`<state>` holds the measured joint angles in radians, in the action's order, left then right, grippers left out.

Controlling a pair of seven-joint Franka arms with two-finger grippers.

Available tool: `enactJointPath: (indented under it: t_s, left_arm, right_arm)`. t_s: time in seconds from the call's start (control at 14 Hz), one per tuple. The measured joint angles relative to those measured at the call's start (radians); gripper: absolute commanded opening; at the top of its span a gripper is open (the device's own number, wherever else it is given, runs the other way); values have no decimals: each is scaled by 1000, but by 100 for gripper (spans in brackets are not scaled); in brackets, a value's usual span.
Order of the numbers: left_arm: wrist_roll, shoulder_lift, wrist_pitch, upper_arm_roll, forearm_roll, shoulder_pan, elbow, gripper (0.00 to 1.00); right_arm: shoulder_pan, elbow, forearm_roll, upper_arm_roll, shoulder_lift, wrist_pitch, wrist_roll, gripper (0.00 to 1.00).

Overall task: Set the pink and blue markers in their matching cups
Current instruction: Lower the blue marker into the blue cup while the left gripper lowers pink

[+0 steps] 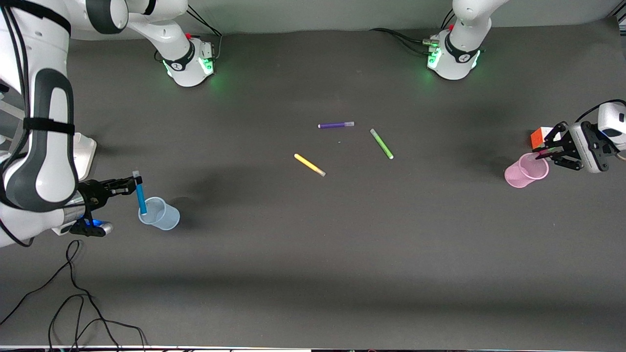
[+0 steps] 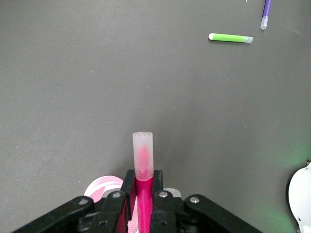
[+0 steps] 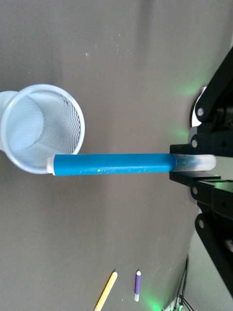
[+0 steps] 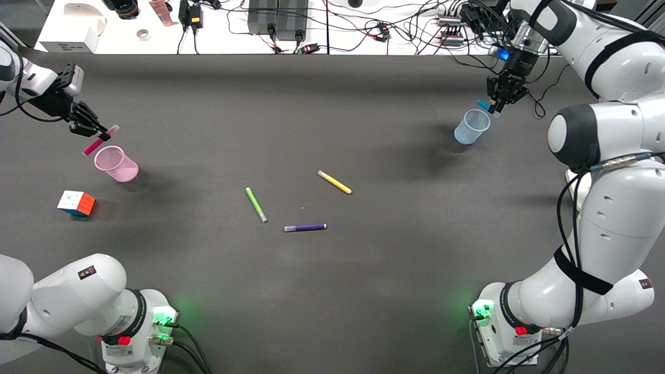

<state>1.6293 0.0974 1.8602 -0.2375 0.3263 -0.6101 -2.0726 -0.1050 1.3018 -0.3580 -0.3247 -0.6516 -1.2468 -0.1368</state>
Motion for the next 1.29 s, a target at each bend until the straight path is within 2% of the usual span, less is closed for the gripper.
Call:
enactJointPath:
  t_s: [0.5,0.86,1.14,1.21,1.29]
  left_arm:
    - [21,20,1,-5,49,6,0,0]
    - [204,69,24,0,117,0,0,0]
    - [349,135,34,7,144,-53,3,0]
    - [380,156,35,8,150,-68,6,0]
    - [407,175,36,8,158,-78,13,0]
  right_arm:
    - [37,-63,-35,3,-108,16,0,16]
    - [48,-66,-36,4,-144,19,-1,16]
    - [61,-72,-36,9,-172,22,-4,17]
    - [64,-74,-37,13,-176,23,-5,22]
    - [65,-76,-37,16,-178,23,-6,35]
